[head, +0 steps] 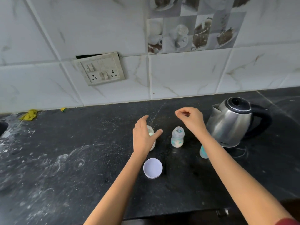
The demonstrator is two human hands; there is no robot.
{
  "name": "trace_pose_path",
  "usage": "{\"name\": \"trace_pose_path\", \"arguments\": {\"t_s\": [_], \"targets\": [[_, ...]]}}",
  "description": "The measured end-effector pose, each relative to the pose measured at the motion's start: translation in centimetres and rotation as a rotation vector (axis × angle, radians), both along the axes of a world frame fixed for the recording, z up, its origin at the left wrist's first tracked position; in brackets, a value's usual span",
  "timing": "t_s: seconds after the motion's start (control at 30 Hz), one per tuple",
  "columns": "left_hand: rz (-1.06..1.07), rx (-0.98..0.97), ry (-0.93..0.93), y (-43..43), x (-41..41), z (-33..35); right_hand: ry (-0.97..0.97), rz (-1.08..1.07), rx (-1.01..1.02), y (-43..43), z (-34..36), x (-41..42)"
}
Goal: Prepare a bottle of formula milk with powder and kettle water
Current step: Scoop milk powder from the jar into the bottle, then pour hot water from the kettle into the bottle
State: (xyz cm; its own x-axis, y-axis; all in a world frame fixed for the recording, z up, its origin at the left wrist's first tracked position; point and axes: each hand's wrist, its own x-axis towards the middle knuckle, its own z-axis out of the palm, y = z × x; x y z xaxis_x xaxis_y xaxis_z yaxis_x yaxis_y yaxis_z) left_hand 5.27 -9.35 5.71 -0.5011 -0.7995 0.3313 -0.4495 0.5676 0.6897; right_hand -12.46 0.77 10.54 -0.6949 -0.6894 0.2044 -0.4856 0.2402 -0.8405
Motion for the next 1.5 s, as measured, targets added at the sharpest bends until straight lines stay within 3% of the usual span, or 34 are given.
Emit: {"name": "trace_pose_path", "arguments": {"t_s": [0.27,0.53,0.73,0.97,1.17,1.33,1.5], "targets": [[-0.152,0.061,-0.020,3.8,-5.8,0.1,0.047,-0.151,-0.075,7.7,0.9,-5.8],[-0.038,0.256,-0.141,5.8,-9.0,-3.2,0.544,-0.365,-0.245,14.4,2.0,-11.9],[-0.018,0.394,-0.040,6.5,-9.6,-4.7,0.403,-0.383,-0.143,18.0,0.0,-17.7],[-0.003,0.475,0.045,7.3,-10.1,-4.5,-0.061,-0.210,-0.139,19.8,-2.6,-19.8],[0.017,0.505,0.101,7.7,-10.8,-4.9,-0.082,-0.163,-0.202,18.3,-1.8,-18.9],[0.060,0.551,0.130,7.8,-11.2,-4.7,0.114,-0.014,-0.196,15.3,0.6,-18.7],[0.064,0.590,0.166,8.0,-11.1,-4.5,0.188,0.150,-0.116,12.1,2.7,-18.5]]}}
